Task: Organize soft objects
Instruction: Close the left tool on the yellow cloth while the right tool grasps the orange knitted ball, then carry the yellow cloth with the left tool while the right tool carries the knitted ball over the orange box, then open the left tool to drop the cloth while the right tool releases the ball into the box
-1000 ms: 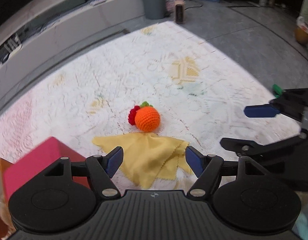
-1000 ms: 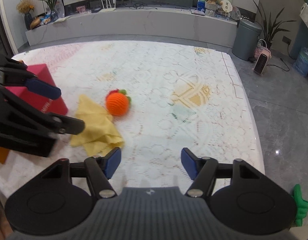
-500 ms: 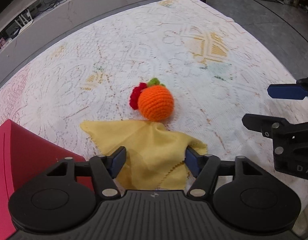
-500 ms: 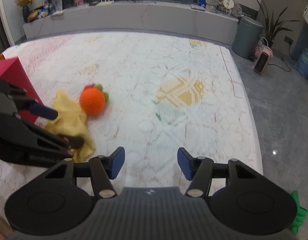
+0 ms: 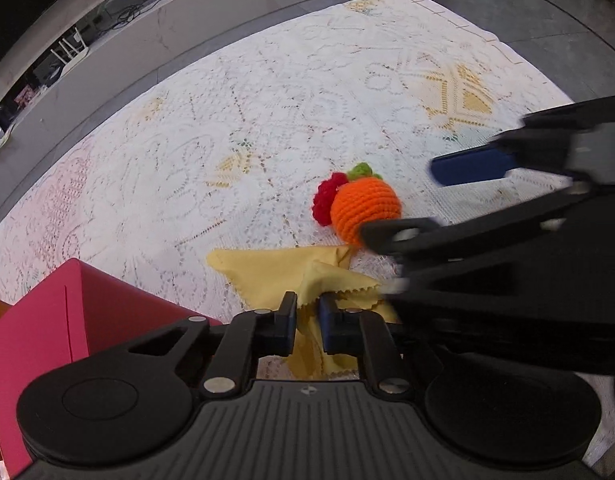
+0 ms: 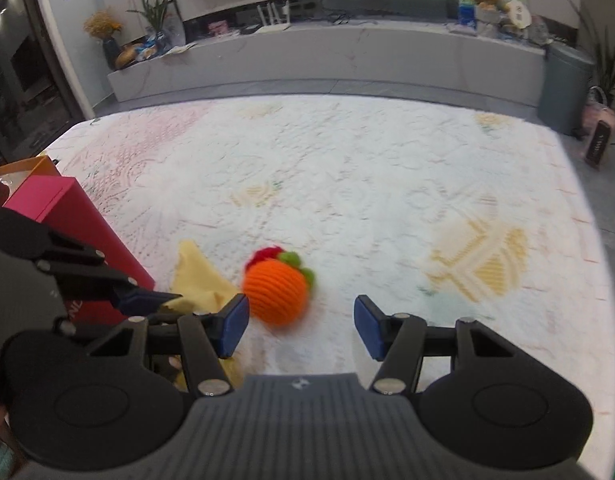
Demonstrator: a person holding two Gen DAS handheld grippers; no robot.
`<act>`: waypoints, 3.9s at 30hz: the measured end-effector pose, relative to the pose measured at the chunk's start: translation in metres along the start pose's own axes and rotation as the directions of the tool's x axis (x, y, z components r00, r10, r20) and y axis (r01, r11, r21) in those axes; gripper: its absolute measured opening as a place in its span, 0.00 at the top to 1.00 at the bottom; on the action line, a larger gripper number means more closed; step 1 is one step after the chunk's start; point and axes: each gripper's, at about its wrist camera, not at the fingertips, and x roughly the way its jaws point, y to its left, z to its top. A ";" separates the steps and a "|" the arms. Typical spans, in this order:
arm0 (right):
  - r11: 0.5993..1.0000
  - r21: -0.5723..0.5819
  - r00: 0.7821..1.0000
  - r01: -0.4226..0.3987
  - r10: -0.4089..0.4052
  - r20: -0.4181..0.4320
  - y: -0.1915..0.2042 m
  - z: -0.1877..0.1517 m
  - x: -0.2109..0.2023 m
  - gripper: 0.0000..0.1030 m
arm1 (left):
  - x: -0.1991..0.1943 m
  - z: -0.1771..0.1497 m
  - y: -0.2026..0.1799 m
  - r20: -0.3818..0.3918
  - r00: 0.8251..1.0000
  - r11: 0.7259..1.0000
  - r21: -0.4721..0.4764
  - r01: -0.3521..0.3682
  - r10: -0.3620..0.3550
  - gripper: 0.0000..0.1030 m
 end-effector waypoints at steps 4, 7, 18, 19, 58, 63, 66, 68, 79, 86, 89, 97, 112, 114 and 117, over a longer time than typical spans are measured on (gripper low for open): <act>1.000 0.020 1.000 -0.010 0.011 -0.014 0.005 0.003 0.016 0.45 | 0.000 0.000 0.000 0.008 1.000 1.000 -0.002 0.011 -0.011 0.90; 0.999 0.034 0.999 -0.020 0.021 -0.026 0.005 0.004 0.023 0.55 | -0.001 0.000 0.002 0.016 1.000 1.000 -0.012 0.023 -0.023 0.94; 0.999 0.053 1.000 -0.004 0.005 -0.012 0.010 0.005 0.004 0.62 | -0.026 -0.008 0.008 0.089 0.993 0.993 -0.083 0.088 -0.081 0.99; 0.999 0.050 1.000 0.006 -0.006 -0.003 0.011 0.006 -0.001 0.62 | -0.032 -0.010 0.009 0.097 0.991 0.991 -0.093 0.098 -0.089 1.00; 0.967 -0.244 0.988 -0.069 0.100 0.118 0.244 0.018 -0.141 0.61 | -0.165 -0.161 0.237 0.237 0.954 0.894 -0.443 -0.062 0.183 0.99; 0.950 -0.296 0.987 -0.099 0.130 0.089 0.281 0.026 -0.124 0.61 | -0.156 -0.191 0.269 0.164 0.959 0.873 -0.469 -0.131 0.232 0.99; 0.941 -0.315 0.987 -0.122 0.148 0.061 0.297 0.031 -0.111 0.61 | -0.148 -0.208 0.287 0.137 0.963 0.869 -0.475 -0.142 0.232 0.99; 0.935 -0.327 0.987 -0.137 0.159 0.039 0.309 0.035 -0.101 0.61 | -0.145 -0.215 0.296 0.130 0.965 0.864 -0.484 -0.137 0.227 0.99; 0.921 -0.326 0.975 -0.215 0.184 -0.124 0.359 0.039 -0.030 0.61 | -0.119 -0.238 0.327 0.123 0.982 0.874 -0.480 -0.068 0.144 0.99; 0.928 -0.303 0.963 -0.216 0.152 -0.221 0.370 0.033 0.013 0.61 | -0.107 -0.250 0.338 0.133 0.987 0.888 -0.459 -0.019 0.090 0.99; 0.934 -0.290 0.957 -0.211 0.137 -0.257 0.373 0.029 0.030 0.61 | -0.105 -0.253 0.341 0.148 0.987 0.892 -0.452 0.007 0.067 0.99; 0.929 -0.307 0.954 -0.208 0.123 -0.274 0.376 0.031 0.028 0.54 | -0.127 -0.261 0.342 0.253 0.967 0.903 -0.422 0.076 0.037 0.66; 0.929 -0.356 0.988 -0.101 0.052 -0.146 0.378 0.037 -0.031 0.38 | -0.184 -0.253 0.314 0.326 0.942 0.909 -0.411 0.066 0.079 0.54; 0.935 -0.344 0.992 -0.082 0.043 -0.120 0.374 0.037 -0.042 0.38 | -0.191 -0.251 0.304 0.332 0.940 0.909 -0.411 0.064 0.084 0.54; 0.946 -0.318 0.996 -0.057 0.032 -0.083 0.364 0.036 -0.060 0.37 | -0.200 -0.250 0.291 0.348 0.934 0.909 -0.410 0.071 0.084 0.54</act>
